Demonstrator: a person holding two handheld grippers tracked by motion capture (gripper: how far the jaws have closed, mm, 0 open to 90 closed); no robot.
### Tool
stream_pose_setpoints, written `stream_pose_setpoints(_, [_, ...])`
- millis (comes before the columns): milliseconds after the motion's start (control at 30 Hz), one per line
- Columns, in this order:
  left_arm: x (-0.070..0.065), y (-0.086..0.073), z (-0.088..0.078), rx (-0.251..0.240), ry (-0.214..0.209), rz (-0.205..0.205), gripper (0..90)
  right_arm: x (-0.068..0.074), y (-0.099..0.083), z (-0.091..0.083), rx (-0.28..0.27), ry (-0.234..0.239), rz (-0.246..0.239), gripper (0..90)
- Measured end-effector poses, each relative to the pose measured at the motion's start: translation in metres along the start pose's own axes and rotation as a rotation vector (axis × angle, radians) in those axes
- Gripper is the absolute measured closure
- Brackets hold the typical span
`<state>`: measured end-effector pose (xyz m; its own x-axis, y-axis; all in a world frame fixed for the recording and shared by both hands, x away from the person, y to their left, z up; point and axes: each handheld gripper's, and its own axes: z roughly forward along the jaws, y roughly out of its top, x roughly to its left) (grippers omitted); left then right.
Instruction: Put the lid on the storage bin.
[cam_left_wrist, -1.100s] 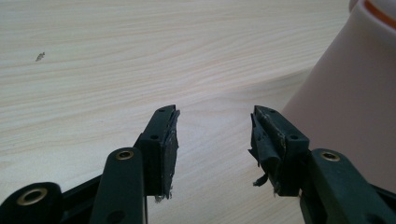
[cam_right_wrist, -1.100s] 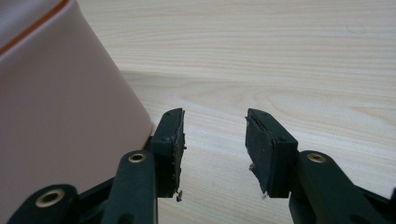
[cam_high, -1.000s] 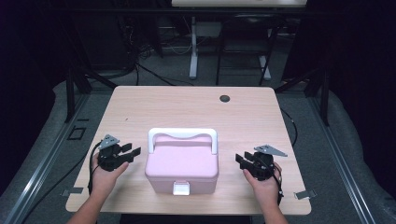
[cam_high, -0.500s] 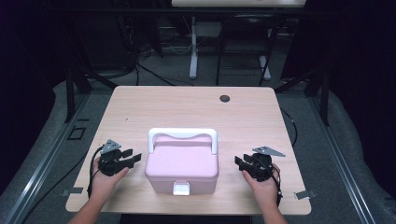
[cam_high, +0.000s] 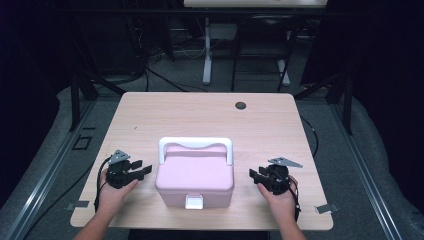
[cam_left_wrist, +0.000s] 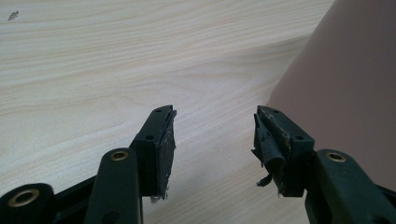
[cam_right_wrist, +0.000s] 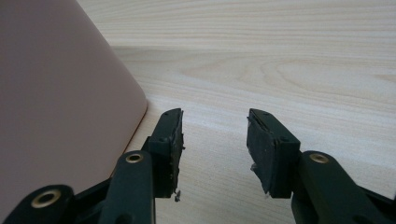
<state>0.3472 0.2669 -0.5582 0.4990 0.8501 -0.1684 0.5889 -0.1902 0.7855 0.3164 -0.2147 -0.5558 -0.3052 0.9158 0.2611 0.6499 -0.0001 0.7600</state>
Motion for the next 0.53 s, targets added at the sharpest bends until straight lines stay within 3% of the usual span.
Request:
stream_pose_setpoints(333, [0.0003, 0.0003, 0.0038, 0.003, 0.002, 0.0, 42.9, -0.0014, 0.0, 0.0026, 0.007, -0.008, -0.011, 51.9])
stream_pose_setpoints(533, [0.0024, 0.0015, 0.0041, 0.008, 0.008, 0.042, 38.7, -0.0021, 0.0003, 0.004, -0.003, -0.02, -0.025, 46.9])
